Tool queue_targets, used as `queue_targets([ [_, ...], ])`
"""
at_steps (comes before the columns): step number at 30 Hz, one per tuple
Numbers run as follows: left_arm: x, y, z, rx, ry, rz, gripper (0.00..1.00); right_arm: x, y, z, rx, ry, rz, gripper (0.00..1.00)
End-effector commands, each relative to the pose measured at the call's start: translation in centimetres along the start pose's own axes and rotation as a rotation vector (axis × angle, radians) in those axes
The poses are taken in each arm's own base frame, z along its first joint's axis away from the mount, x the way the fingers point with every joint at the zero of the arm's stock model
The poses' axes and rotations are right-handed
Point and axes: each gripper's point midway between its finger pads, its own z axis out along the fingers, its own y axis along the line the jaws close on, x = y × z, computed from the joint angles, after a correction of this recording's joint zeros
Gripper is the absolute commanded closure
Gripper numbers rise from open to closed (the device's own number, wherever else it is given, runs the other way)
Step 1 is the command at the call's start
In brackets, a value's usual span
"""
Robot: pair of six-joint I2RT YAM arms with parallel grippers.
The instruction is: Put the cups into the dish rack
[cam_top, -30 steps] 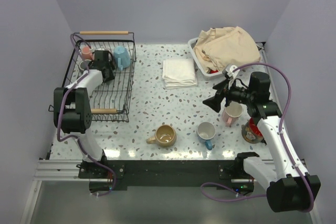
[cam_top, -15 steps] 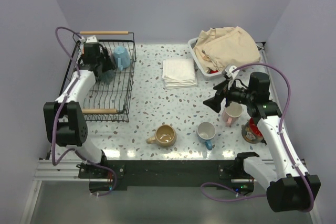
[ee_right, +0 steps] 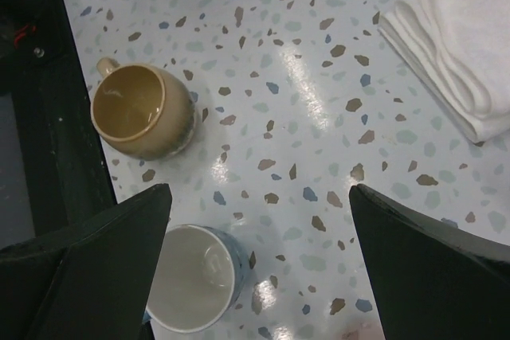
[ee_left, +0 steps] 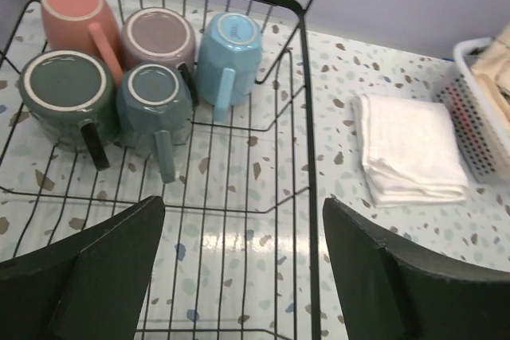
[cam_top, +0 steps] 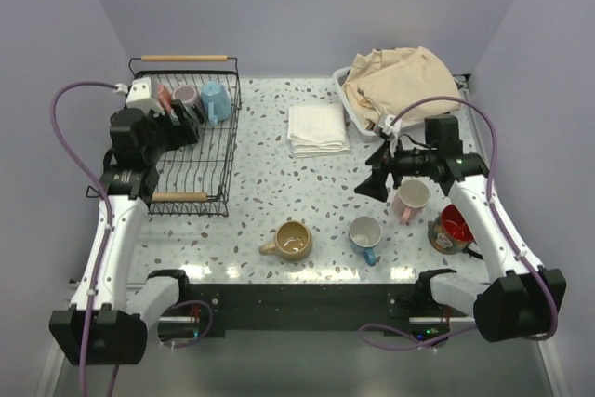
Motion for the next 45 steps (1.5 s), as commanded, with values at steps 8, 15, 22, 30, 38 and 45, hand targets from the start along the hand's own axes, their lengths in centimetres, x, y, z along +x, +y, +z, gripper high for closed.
queue_targets([
  [8, 3.4, -5.5, -7.3, 0.335, 0.018, -0.077, 0.13, 2.5, 5.8, 8.2, -0.089, 0.516, -0.264, 0.01],
  [15, 3.9, -6.3, -9.6, 0.372, 0.002, -0.142, 0.13, 2.5, 8.7, 14.1, -0.008, 0.531, -0.399, 0.01],
  [22, 4.3, -6.8, -11.4, 0.402, -0.012, -0.17, 0.13, 5.4, 8.4, 17.2, 0.093, 0.602, -0.365, 0.04],
  [30, 5.5, -7.4, -12.0, 0.445, 0.013, -0.222, 0.13, 7.9, 7.3, 18.1, 0.148, 0.678, -0.335, 0.44],
  [38, 6.3, -9.8, -12.8, 0.603, 0.065, -0.329, 0.13, 7.3, 6.5, 17.2, 0.209, 0.647, -0.339, 1.0],
  [45, 6.2, -11.6, -13.6, 0.724, 0.096, -0.425, 0.13, -1.0, 3.2, 12.7, 0.273, 0.441, -0.287, 1.0],
])
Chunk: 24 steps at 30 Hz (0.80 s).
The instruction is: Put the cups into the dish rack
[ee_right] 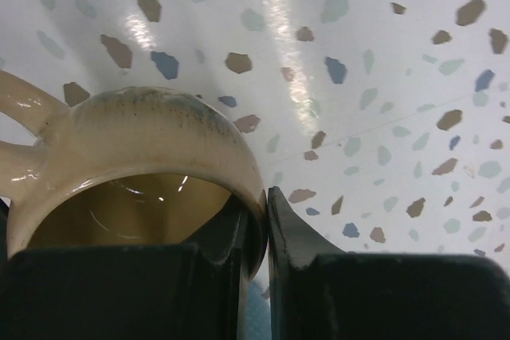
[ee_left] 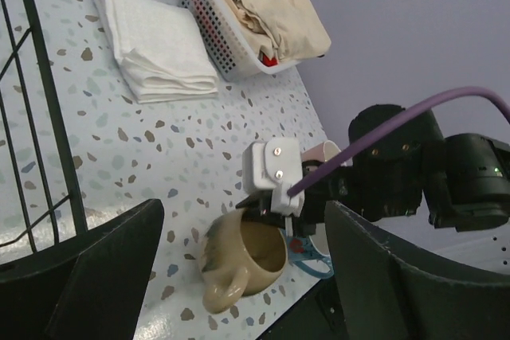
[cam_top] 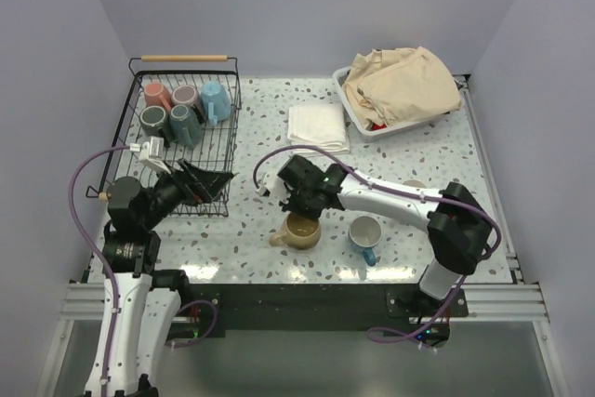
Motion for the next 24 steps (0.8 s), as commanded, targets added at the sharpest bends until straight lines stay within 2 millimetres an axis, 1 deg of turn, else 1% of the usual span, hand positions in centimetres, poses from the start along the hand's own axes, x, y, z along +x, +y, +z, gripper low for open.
queue_targets([
  [1, -0.2, -2.6, 0.1, 0.144, 0.003, -0.058, 0.13, -3.5, -7.8, -9.1, 0.14, -0.259, 0.116, 1.0],
  [2, -0.5, -3.1, 0.2, 0.169, -0.011, -0.07, 0.13, -3.7, -8.2, -10.3, 0.128, -0.293, 0.112, 1.0],
  [3, -0.3, -3.3, 0.3, 0.183, -0.004, -0.082, 0.13, -3.8, -9.2, -11.6, 0.156, -0.321, 0.086, 1.0],
  [4, -0.2, -3.1, 0.5, 0.182, -0.008, -0.097, 0.13, -3.5, -10.6, -13.8, 0.201, -0.371, 0.098, 1.0],
  [5, -0.4, -4.1, 0.6, 0.228, -0.015, -0.094, 0.13, -3.8, -11.3, -15.1, 0.226, -0.412, 0.083, 1.0],
  [6, 0.1, -4.6, 1.0, 0.248, 0.009, -0.106, 0.13, -3.9, -11.8, -16.2, 0.25, -0.441, 0.027, 1.0],
  [7, -0.1, -4.9, 1.4, 0.251, 0.0, -0.111, 0.13, -3.9, -12.5, -18.5, 0.306, -0.494, 0.01, 1.0],
  [8, -0.2, -5.6, 1.7, 0.27, -0.005, -0.11, 0.13, -4.5, -13.4, -19.9, 0.354, -0.55, -0.014, 1.0],
  [9, 0.6, -6.7, 2.3, 0.299, 0.039, -0.123, 0.13, -4.9, -13.8, -21.2, 0.371, -0.578, -0.04, 1.0],
  [10, 0.7, -7.1, 2.9, 0.303, 0.036, -0.133, 0.13, -4.7, -14.8, -22.1, 0.39, -0.583, -0.023, 1.0],
  [11, 0.4, -8.2, 3.1, 0.343, 0.028, -0.144, 0.13, -4.9, -15.4, -22.6, 0.397, -0.592, -0.019, 1.0],
  [12, 1.6, -9.3, 3.8, 0.374, 0.077, -0.165, 0.13, -5.2, -15.8, -23.6, 0.416, -0.619, -0.03, 1.0],
  [13, 1.1, -10.2, 4.3, 0.403, 0.047, -0.171, 0.13, -5.6, -15.9, -24.3, 0.412, -0.649, -0.046, 1.0],
  [14, 1.3, -10.9, 4.7, 0.418, 0.058, -0.2, 0.13, -5.8, -16.0, -24.5, 0.41, -0.654, -0.054, 1.0],
  [15, 2.4, -11.9, 5.5, 0.435, 0.104, -0.22, 0.13, -6.3, -16.1, -25.4, 0.416, -0.672, -0.072, 1.0],
  [16, 2.0, -12.7, 5.9, 0.452, 0.084, -0.232, 0.13, -6.7, -15.7, -25.6, 0.396, -0.69, -0.094, 1.0],
  [17, 2.3, -13.3, 6.2, 0.465, 0.097, -0.265, 0.13, -6.9, -15.2, -25.8, 0.377, -0.703, -0.118, 1.0],
  [18, 3.3, -13.6, 7.1, 0.469, 0.134, -0.298, 0.12, -7.3, -15.1, -26.4, 0.379, -0.717, -0.15, 1.0],
  [19, 2.7, -14.9, 7.0, 0.53, 0.118, -0.309, 0.12, -7.6, -14.6, -26.6, 0.359, -0.734, -0.17, 1.0],
  [20, 2.9, -15.5, 7.1, 0.552, 0.141, -0.359, 0.12, -7.8, -14.6, -26.9, 0.36, -0.741, -0.196, 1.0],
  [21, 3.4, -15.8, 7.8, 0.56, 0.166, -0.385, 0.12, -8.0, -14.5, -27.4, 0.366, -0.752, -0.212, 1.0],
  [22, 3.1, -16.6, 7.7, 0.596, 0.162, -0.395, 0.12, -8.2, -14.5, -27.7, 0.369, -0.758, -0.226, 1.0],
  [23, 3.1, -17.0, 7.9, 0.6, 0.177, -0.425, 0.12, -8.4, -14.3, -27.8, 0.358, -0.765, -0.243, 1.0],
  [24, 3.2, -17.6, 8.3, 0.606, 0.188, -0.44, 0.12, -8.7, -14.2, -28.4, 0.365, -0.775, -0.277, 1.0],
])
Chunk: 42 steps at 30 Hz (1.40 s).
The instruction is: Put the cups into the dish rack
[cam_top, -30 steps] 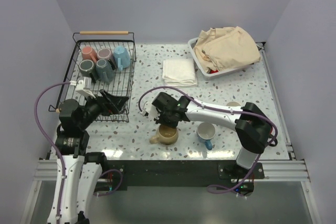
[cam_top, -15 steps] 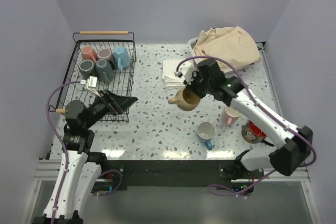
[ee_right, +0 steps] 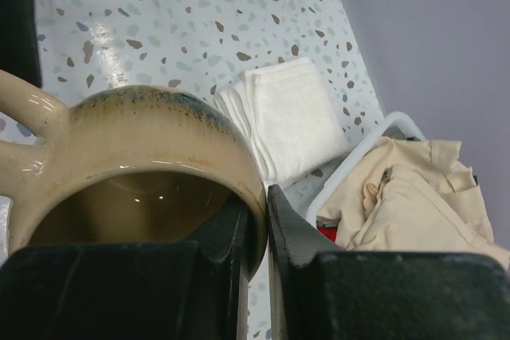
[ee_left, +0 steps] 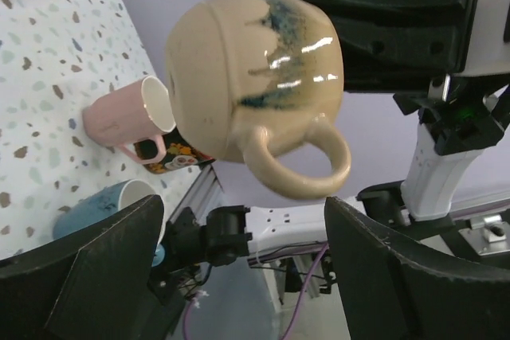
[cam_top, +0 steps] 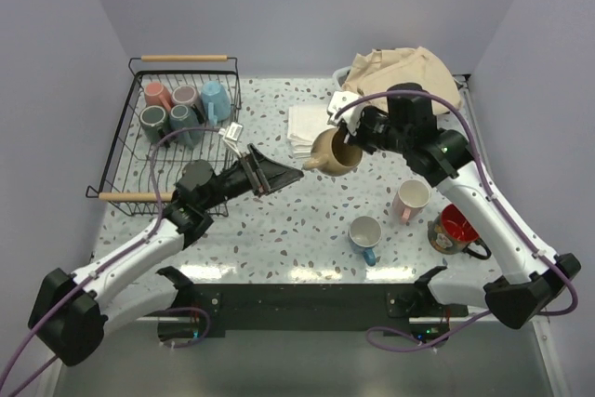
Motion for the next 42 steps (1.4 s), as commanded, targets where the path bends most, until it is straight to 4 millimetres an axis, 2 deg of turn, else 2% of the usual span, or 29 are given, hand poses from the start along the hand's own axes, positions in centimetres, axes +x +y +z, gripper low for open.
queue_targets([
  [1, -2.5, -7.3, 1.5, 0.229, -0.074, -0.039, 0.12, -7.0, -2.0, -2.5, 0.023, -0.225, -0.157, 1.0],
  [3, -2.8, -8.0, 1.9, 0.245, -0.075, -0.067, 0.12, -8.1, -1.9, -2.9, -0.005, -0.247, -0.201, 1.0],
  [5, -3.1, -8.8, 2.1, 0.263, -0.079, -0.092, 0.12, -8.2, -1.9, -2.5, -0.031, -0.241, -0.223, 1.0],
  [10, -4.2, -11.1, 2.4, 0.323, -0.092, -0.123, 0.12, -11.6, -3.5, -3.6, 0.016, -0.326, -0.304, 1.0],
  [14, -4.5, -12.5, 2.3, 0.365, -0.096, -0.16, 0.15, -15.2, -5.2, -5.5, 0.119, -0.457, -0.375, 1.0],
  [17, -4.6, -13.6, 2.0, 0.402, -0.094, -0.162, 0.18, -16.5, -6.2, -6.0, 0.199, -0.512, -0.45, 1.0],
  [19, -4.6, -14.5, 1.9, 0.422, -0.085, -0.152, 0.19, -16.5, -5.7, -5.9, 0.219, -0.533, -0.516, 1.0],
  [20, -4.6, -14.9, 1.8, 0.431, -0.083, -0.145, 0.2, -17.2, -5.9, -6.3, 0.25, -0.567, -0.545, 1.0],
  [21, -4.6, -15.3, 1.7, 0.438, -0.079, -0.142, 0.22, -16.9, -5.4, -6.2, 0.255, -0.569, -0.574, 1.0],
  [23, -4.6, -15.8, 1.5, 0.453, -0.074, -0.131, 0.25, -17.9, -4.6, -6.4, 0.275, -0.613, -0.616, 1.0],
  [24, -4.6, -16.1, 1.4, 0.46, -0.073, -0.125, 0.28, -17.6, -3.9, -6.3, 0.276, -0.62, -0.64, 1.0],
  [26, -4.7, -16.5, 1.1, 0.474, -0.079, -0.106, 0.35, -18.6, -3.3, -6.8, 0.303, -0.68, -0.667, 1.0],
  [27, -4.7, -16.6, 1.1, 0.476, -0.081, -0.099, 0.37, -18.2, -2.8, -6.4, 0.292, -0.691, -0.67, 1.0],
  [31, -4.6, -16.4, 0.7, 0.468, -0.093, -0.084, 0.42, -19.0, -1.5, -8.1, 0.279, -0.754, -0.671, 1.0],
  [35, -4.5, -16.9, 0.1, 0.496, -0.1, -0.062, 0.52, -18.3, 0.0, -8.3, 0.257, -0.766, -0.718, 1.0],
  [36, -4.6, -17.3, -0.2, 0.517, -0.11, -0.053, 0.54, -17.6, 0.5, -7.9, 0.24, -0.76, -0.715, 1.0],
  [42, -4.4, -17.8, -0.9, 0.561, -0.106, -0.053, 0.67, -16.4, 1.8, -8.3, 0.252, -0.775, -0.765, 1.0],
])
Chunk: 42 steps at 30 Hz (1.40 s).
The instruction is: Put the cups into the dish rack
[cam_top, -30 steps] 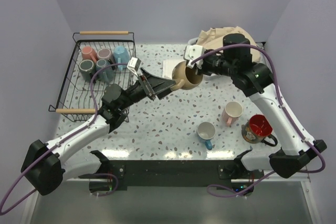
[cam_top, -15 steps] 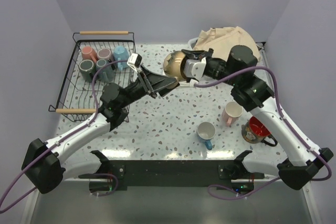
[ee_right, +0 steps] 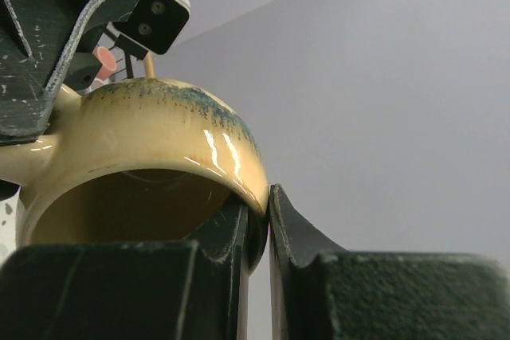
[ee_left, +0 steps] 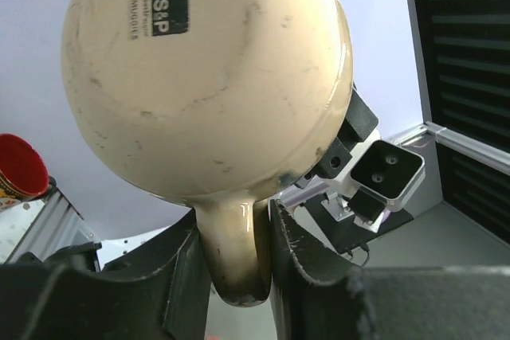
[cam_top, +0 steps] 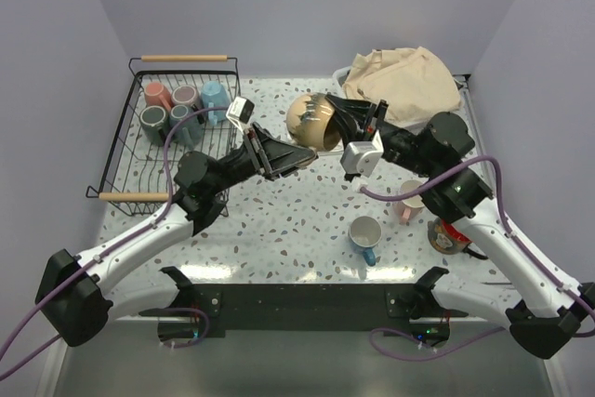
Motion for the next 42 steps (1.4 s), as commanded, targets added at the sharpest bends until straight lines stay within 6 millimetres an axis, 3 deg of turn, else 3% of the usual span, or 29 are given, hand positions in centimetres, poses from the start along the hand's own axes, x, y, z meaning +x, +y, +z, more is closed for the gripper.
queue_targets([
  [1, -1.5, -6.2, -0.7, 0.208, -0.084, 0.121, 0.68, -2.8, 0.5, -0.7, -0.003, -0.121, -0.1, 1.0],
  [6, -1.5, -6.1, -0.6, 0.206, -0.08, 0.112, 0.66, -2.2, 2.6, -0.9, 0.001, -0.112, -0.239, 1.0],
  [14, -1.3, -5.2, -0.4, 0.164, -0.06, 0.133, 0.63, -1.8, 3.6, -0.7, -0.026, -0.097, -0.246, 1.0],
  [16, -1.3, -5.3, -0.4, 0.172, -0.052, 0.152, 0.67, -1.7, 4.0, -0.7, -0.041, -0.096, -0.238, 1.0],
  [18, -1.3, -5.7, -0.6, 0.195, -0.051, 0.169, 0.87, -1.7, 4.7, -0.8, -0.064, -0.095, -0.216, 1.0],
  [19, -1.5, -5.7, -0.8, 0.197, -0.046, 0.179, 1.0, -1.5, 5.2, -0.9, -0.083, -0.091, -0.203, 0.94],
  [21, -1.8, -5.4, -1.3, 0.193, -0.052, 0.195, 1.0, -1.4, 5.2, -1.1, -0.083, -0.082, -0.175, 0.79],
  [22, -2.6, -5.4, -1.9, 0.186, -0.075, 0.219, 1.0, -1.2, 5.6, -1.2, -0.095, -0.07, -0.159, 0.65],
  [24, -3.3, -4.2, -2.8, 0.149, -0.096, 0.226, 1.0, -1.2, 5.4, -1.5, -0.088, -0.057, -0.127, 0.52],
  [25, -4.2, -4.3, -3.5, 0.138, -0.128, 0.248, 1.0, -1.1, 5.4, -1.7, -0.091, -0.047, -0.114, 0.39],
  [27, -4.9, -3.0, -4.4, 0.085, -0.145, 0.251, 1.0, -1.1, 5.0, -2.0, -0.075, -0.029, -0.071, 0.24],
  [32, -7.0, -1.1, -5.7, -0.045, -0.182, 0.342, 1.0, -0.9, 4.9, -2.9, -0.086, 0.036, 0.099, 0.1],
  [33, -7.4, 0.5, -6.1, -0.125, -0.172, 0.365, 1.0, -0.5, 5.2, -2.9, -0.099, 0.061, 0.136, 0.08],
  [34, -8.7, 0.1, -6.6, -0.16, -0.197, 0.415, 1.0, -0.4, 5.4, -3.2, -0.106, 0.09, 0.223, 0.07],
  [35, -9.5, 0.4, -7.0, -0.206, -0.207, 0.453, 1.0, 0.1, 5.3, -3.3, -0.095, 0.125, 0.273, 0.06],
  [36, -10.2, 2.4, -7.9, -0.319, -0.211, 0.427, 1.0, 0.9, 4.9, -3.5, -0.069, 0.184, 0.317, 0.04],
  [37, -11.9, 1.7, -8.5, -0.36, -0.237, 0.541, 1.0, 2.2, 6.2, -3.6, -0.105, 0.256, 0.379, 0.04],
  [38, -12.8, 1.9, -9.1, -0.41, -0.246, 0.576, 1.0, 2.3, 5.2, -3.9, -0.071, 0.286, 0.462, 0.03],
  [39, -13.4, 3.4, -10.2, -0.504, -0.251, 0.554, 1.0, 2.9, 5.2, -4.1, -0.066, 0.325, 0.51, 0.02],
  [40, -14.9, 3.0, -10.9, -0.547, -0.267, 0.64, 1.0, 4.1, 6.9, -4.4, -0.12, 0.393, 0.582, 0.02],
  [41, -15.2, 4.5, -12.1, -0.634, -0.261, 0.612, 1.0, 4.6, 6.2, -4.8, -0.098, 0.427, 0.657, 0.02],
  [42, -16.3, 4.9, -12.9, -0.689, -0.27, 0.675, 1.0, 4.9, 6.7, -5.0, -0.12, 0.453, 0.706, 0.02],
])
